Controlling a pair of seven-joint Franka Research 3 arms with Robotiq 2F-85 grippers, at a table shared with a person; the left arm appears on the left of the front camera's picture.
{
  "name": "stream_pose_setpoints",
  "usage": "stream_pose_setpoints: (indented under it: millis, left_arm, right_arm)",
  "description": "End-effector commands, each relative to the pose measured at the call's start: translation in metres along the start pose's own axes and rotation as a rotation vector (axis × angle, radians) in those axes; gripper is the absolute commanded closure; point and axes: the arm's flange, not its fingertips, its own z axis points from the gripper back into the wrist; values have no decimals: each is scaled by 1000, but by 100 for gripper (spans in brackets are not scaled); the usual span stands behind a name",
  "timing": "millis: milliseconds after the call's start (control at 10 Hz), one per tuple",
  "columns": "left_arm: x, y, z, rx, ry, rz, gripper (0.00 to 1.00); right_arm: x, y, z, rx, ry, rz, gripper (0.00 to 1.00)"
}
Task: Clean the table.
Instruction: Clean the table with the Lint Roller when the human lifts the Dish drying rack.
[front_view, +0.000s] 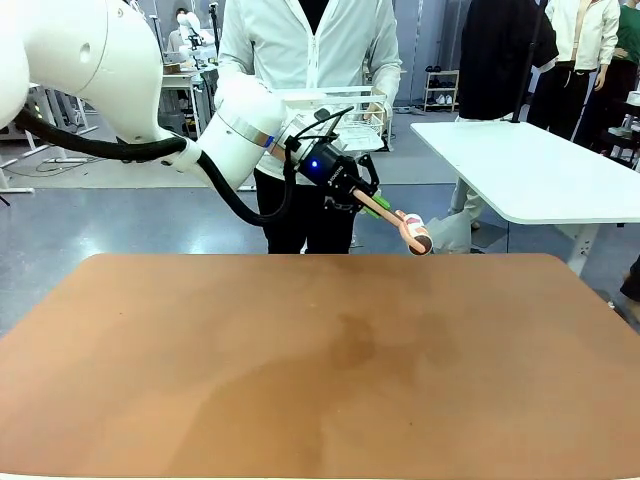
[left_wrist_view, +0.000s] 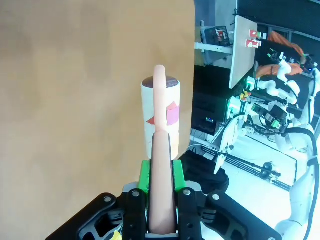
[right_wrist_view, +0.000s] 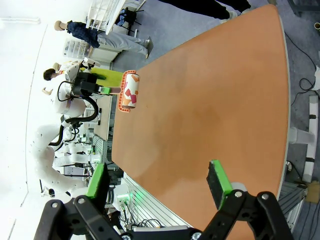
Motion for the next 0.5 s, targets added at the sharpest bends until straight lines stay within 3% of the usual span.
stream_pose_setpoints:
  millis: [0,200,400]
  left_arm:
    - [-15,-9,32,121,40,23,81]
    - [-34,-14,126,412,-2,61,81]
    - [-69,6,205,557,-3,90,81]
  right_arm:
    - [0,4,1,-8,3,-2,0]
    - [0,4,1,-8,3,-2,0]
    - [0,4,1,-8,3,-2,0]
